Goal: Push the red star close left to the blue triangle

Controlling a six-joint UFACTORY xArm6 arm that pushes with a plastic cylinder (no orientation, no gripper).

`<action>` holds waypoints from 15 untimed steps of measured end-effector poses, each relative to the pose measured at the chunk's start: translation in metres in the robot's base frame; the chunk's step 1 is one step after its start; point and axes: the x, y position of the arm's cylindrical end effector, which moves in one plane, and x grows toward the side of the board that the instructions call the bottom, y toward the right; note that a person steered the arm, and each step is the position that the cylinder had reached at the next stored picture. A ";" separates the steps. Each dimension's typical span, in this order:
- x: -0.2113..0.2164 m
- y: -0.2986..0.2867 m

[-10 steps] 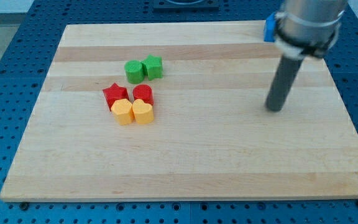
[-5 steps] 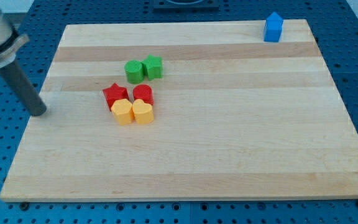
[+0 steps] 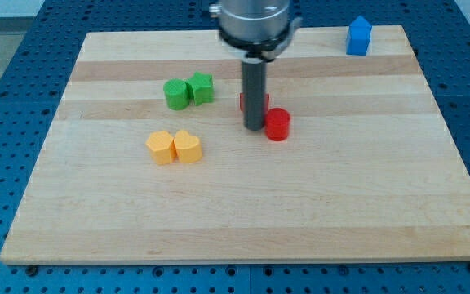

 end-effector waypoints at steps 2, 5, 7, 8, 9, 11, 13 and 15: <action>-0.014 -0.014; -0.024 -0.049; -0.100 0.066; -0.100 0.082; -0.094 0.084; -0.147 0.101; -0.148 0.085; -0.163 0.038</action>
